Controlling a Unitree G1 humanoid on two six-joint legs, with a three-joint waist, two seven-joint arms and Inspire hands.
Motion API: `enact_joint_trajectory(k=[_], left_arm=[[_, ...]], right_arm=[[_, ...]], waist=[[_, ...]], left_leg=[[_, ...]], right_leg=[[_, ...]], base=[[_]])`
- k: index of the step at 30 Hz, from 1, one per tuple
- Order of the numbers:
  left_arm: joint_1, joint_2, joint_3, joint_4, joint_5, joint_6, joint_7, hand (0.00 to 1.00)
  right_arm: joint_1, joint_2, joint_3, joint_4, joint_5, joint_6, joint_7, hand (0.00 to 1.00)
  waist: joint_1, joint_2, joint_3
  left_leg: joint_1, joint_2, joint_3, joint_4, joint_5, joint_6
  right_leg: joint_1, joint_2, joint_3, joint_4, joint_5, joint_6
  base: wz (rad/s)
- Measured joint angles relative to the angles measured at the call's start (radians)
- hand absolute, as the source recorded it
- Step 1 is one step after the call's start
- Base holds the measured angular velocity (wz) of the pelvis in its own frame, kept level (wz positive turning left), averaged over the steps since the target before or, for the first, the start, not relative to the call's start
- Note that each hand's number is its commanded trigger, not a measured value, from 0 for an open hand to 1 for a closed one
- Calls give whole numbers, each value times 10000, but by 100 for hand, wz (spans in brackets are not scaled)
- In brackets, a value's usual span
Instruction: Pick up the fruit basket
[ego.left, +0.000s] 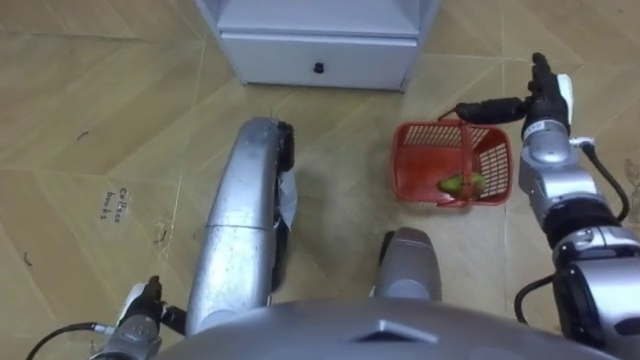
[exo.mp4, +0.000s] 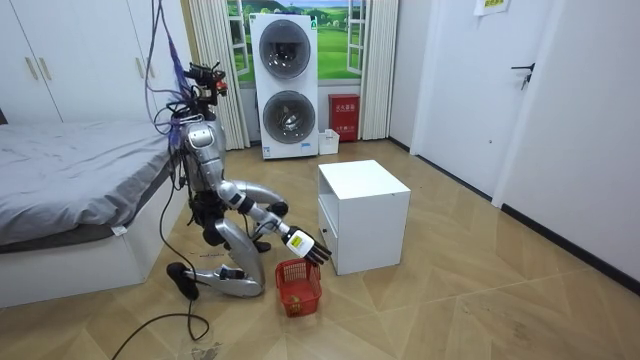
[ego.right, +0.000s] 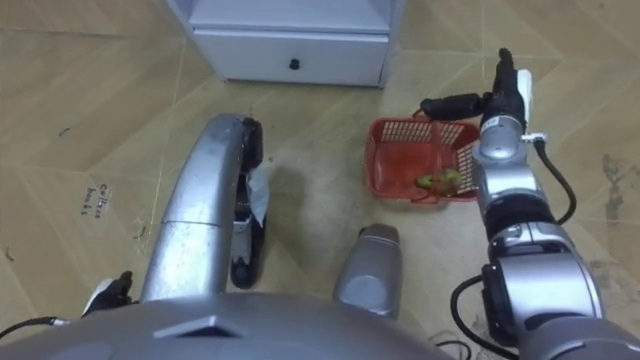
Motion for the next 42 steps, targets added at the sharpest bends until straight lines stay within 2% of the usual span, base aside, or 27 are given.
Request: enact_joint_trajectory(k=[4, 9, 13, 18, 21, 30, 31, 32, 40, 42], left_arm=[[179, 7, -1, -56, -190, 8, -172, 0], [202, 7, -10, -17, -349, 14, -214, 0], [183, -1, -265, -16, -366, 9, -218, 0], [186, -19, -506, -21, -452, 49, -216, 0], [198, -46, -706, -21, -760, 58, -220, 0], [200, -73, -855, -45, -775, 76, -224, 0], [205, -69, -855, -45, -775, 89, -227, 0], [203, -66, -855, -45, -775, 89, -229, 0], [214, -69, -867, -50, -827, 132, -424, 0], [229, -71, -870, -55, -1099, 136, -523, 0]], right_arm=[[76, -89, 166, 327, 251, 2, 229, 0], [102, -123, 171, 788, 451, 1, 299, 0], [128, -185, 503, 981, 560, -4, 264, 0], [156, -163, 1052, 1304, 558, 18, 278, 0], [156, -169, 1254, 1327, 560, 30, 343, 0], [154, -215, 1352, 2245, 1243, 100, 534, 0], [155, -226, 1352, 2314, 1376, 146, 633, 25], [155, -232, 1352, 2349, 1401, 156, 679, 100], [154, -341, 1473, 2934, 1792, 209, 1137, 100], [154, -383, 1481, 2942, 1791, 209, 1137, 100]], waist=[[239, 196, -17], [511, 293, 1], [549, 434, 4], [569, 447, 10], [604, 446, 11], [799, 454, 19], [799, 466, 21], [794, 470, 21], [866, 559, 29], [955, 625, 3]], left_leg=[[13, 8, -1, 1, 0, 0], [-32, 37, -42, 22, 1, -1], [-319, 175, -7, 21, 2, -3], [-524, 206, 25, -17, 1, -5], [-601, 323, 40, -20, 0, -6], [-673, 370, 45, -64, -6, -41], [-684, 412, 61, -100, -62, -155], [-686, 448, 77, -123, -95, -222], [-681, 479, 102, -230, -88, -271], [-680, 486, 93, -222, -82, -282]], right_leg=[[-14, 26, 79, 0, -2, 3], [-179, 117, 159, 31, -16, 29], [-456, 178, 196, 186, -45, 76], [-763, 177, 235, 333, -57, 77], [-868, 247, 218, 404, -57, 77], [-997, 293, 229, 499, -57, 78], [-1039, 298, 214, 523, -57, 78], [-1061, 298, 202, 531, -57, 78], [-1130, 282, 158, 569, -58, 80], [-1123, 300, 168, 577, -59, 79]], base=[[-4], [-4], [1], [2], [0], [0], [3], [8], [1], [0]])
